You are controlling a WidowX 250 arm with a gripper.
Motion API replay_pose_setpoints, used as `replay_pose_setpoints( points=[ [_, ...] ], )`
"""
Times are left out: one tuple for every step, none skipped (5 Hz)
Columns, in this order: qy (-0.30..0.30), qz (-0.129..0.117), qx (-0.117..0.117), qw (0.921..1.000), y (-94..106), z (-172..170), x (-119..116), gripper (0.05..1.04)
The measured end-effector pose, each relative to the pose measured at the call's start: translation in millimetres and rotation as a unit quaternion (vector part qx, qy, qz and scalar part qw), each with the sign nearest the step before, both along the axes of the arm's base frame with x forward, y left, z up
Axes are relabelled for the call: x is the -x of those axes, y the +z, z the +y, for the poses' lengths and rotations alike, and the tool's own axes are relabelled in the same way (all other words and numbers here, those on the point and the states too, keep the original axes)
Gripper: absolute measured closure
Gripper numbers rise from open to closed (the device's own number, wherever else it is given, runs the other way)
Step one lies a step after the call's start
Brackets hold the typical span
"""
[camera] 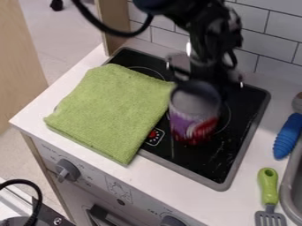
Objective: Move the can in the lower side of the right burner
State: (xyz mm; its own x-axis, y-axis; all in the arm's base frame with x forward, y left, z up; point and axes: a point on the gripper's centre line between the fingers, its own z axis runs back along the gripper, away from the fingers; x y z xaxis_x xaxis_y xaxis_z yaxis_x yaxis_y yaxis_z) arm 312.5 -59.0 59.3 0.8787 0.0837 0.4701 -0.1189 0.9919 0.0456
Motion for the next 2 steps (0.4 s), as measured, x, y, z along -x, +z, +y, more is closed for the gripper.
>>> replay_pose_setpoints(
  points=[
    [-0.015, -0.009, -0.012, 0.9998, -2.1, -7.7, 19.3, 0.084],
    [0.000, -0.003, -0.007, 1.0000, -2.8, -13.8, 25.4, 0.084]
  ],
)
